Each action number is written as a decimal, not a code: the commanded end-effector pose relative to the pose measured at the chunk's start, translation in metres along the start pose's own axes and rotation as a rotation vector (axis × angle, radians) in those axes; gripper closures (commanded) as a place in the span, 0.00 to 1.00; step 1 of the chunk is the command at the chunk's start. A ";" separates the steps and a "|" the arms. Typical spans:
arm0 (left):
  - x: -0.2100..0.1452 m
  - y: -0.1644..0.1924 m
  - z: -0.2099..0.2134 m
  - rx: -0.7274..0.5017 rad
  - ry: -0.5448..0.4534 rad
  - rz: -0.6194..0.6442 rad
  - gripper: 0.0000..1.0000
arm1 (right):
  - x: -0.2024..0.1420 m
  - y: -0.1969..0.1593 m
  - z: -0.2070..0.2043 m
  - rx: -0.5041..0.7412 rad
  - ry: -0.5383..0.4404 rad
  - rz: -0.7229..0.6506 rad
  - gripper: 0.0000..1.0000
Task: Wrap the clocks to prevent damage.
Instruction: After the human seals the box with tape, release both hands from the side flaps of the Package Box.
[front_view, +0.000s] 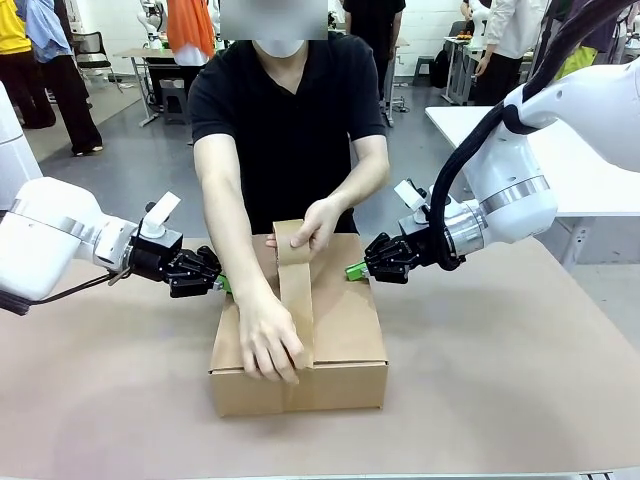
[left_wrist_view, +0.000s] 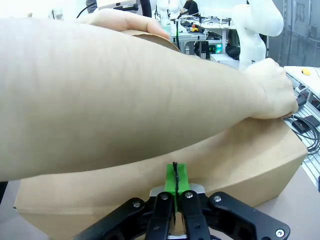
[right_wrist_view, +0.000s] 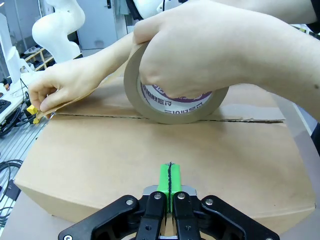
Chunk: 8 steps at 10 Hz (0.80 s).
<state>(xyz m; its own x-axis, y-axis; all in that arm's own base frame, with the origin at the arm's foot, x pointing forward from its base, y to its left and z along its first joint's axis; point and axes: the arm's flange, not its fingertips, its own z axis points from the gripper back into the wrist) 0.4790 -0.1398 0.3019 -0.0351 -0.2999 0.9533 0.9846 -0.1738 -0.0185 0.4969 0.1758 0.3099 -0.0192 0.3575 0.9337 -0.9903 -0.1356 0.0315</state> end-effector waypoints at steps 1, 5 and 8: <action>-0.002 0.000 0.000 0.008 0.009 0.001 1.00 | -0.003 0.000 -0.003 -0.004 0.006 -0.007 0.99; -0.002 0.000 0.000 0.008 0.009 0.001 1.00 | -0.003 0.000 -0.003 -0.004 0.006 -0.007 0.99; -0.002 0.000 0.000 0.008 0.009 0.001 1.00 | -0.003 0.000 -0.003 -0.004 0.006 -0.007 0.99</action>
<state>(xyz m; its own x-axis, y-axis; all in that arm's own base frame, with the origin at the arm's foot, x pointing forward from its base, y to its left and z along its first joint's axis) 0.4790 -0.1397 0.3017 -0.0347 -0.3002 0.9532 0.9846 -0.1738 -0.0189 0.4969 0.1758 0.3093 -0.0183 0.3577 0.9337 -0.9902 -0.1356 0.0325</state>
